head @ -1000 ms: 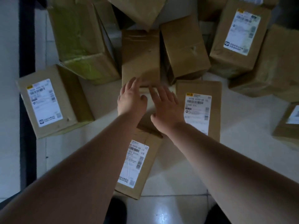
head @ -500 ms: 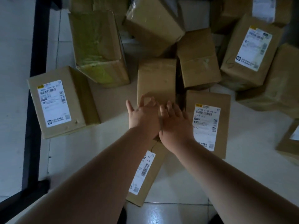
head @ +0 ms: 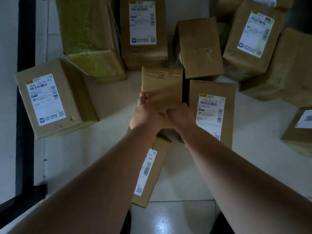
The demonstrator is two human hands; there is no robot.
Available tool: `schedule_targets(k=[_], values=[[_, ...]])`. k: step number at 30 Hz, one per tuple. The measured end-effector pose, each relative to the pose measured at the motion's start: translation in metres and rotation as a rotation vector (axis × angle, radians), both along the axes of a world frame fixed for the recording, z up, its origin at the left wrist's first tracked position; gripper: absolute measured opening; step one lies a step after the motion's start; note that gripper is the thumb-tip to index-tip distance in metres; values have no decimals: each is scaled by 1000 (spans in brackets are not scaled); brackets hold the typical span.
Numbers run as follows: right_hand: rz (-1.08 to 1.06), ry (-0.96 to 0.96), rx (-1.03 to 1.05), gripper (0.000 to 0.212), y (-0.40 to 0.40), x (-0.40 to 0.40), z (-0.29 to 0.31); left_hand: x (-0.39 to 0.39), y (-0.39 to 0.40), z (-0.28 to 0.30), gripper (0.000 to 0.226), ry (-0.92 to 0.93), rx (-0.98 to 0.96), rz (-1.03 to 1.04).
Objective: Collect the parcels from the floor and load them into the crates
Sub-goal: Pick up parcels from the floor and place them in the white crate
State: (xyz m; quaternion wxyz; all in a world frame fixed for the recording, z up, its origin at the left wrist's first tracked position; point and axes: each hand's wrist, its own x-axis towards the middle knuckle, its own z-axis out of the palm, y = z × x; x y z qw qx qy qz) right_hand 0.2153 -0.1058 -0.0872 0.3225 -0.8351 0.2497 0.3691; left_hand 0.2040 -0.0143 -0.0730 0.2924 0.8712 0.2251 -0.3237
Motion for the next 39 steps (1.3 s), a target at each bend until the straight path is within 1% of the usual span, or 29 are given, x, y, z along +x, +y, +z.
schedule_targets(k=[1, 2, 5, 6, 8, 9, 12, 14, 15, 16, 17, 18, 19, 20, 21, 22, 23, 24, 25, 26, 27, 29, 32, 33, 35, 36, 37, 38, 39], values=[[-24, 15, -4, 33, -6, -2, 0, -5, -5, 0, 80, 34, -19, 5], [-42, -4, -20, 26, -14, -5, 0, -9, -10, 0, 84, 63, -55, 17], [-186, -107, 6, 33, -25, -20, 10, -10, -15, 0, 84, 56, -204, 110], [-190, -156, 28, 36, -24, -27, 15, -6, -14, 1, 82, 48, -226, 133], [-177, -254, 112, 41, -19, -43, 19, 0, -11, 1, 80, 66, -190, 101], [-199, -268, 158, 45, -17, -49, 18, 1, -10, 1, 80, 73, -150, 67], [-304, -173, 216, 54, -13, -53, 14, -4, -2, 3, 81, 89, -27, -14], [-356, -49, 228, 48, -13, -47, 6, -9, 4, 1, 81, 96, 39, -85], [-400, 20, 273, 44, -10, -44, 3, -11, 5, -2, 83, 108, 61, -88], [-440, 78, 344, 44, -5, -41, 4, -11, 5, -2, 86, 112, 69, -57], [-459, 97, 406, 49, 1, -40, 5, -9, 4, -2, 92, 119, 69, 6], [-464, 70, 460, 58, 5, -39, 4, -6, 5, -2, 100, 127, 72, 89], [-440, 16, 509, 66, 11, -37, 3, -2, 9, -7, 110, 154, 69, 206], [-381, -47, 538, 70, 19, -35, 3, 3, 16, -9, 120, 182, 34, 368], [-271, -111, 522, 70, 26, -33, 5, 6, 25, -14, 125, 202, -53, 550], [-153, -165, 464, 69, 33, -29, 8, 4, 35, -20, 120, 204, -160, 696], [-85, -219, 363, 64, 37, -23, 11, -1, 44, -21, 103, 201, -249, 745], [-45, -272, 248, 56, 37, -18, 13, -9, 50, -20, 81, 204, -306, 706], [-20, -301, 162, 50, 34, -16, 13, -16, 54, -22, 65, 197, -329, 635], [14, -313, 116, 49, 29, -16, 11, -22, 57, -24, 55, 164, -333, 578], [71, -306, 96, 54, 25, -16, 10, -22, 59, -27, 51, 110, -341, 543], [155, -306, 98, 63, 17, -21, 7, -12, 60, -25, 48, 25, -351, 502], [50, -462, 132, 66, 17, -32, 8, 3, 61, -23, 39, 78, -458, 483], [66, -522, 92, 68, 19, -36, 9, 5, 60, -23, 38, 94, -471, 480], [214, -584, -70, 67, 25, -39, 10, 8, 61, -25, 41, 70, -375, 469], [333, -558, -121, 65, 28, -41, 10, 9, 61, -26, 42, 35, -293, 476], [468, -474, -128, 60, 34, -42, 11, 9, 61, -26, 40, 1, -250, 495], [594, -369, -111, 56, 40, -45, 10, 8, 61, -27, 36, -30, -255, 514], [664, -310, -89, 55, 45, -48, 7, 7, 61, -28, 34, -58, -289, 534]])
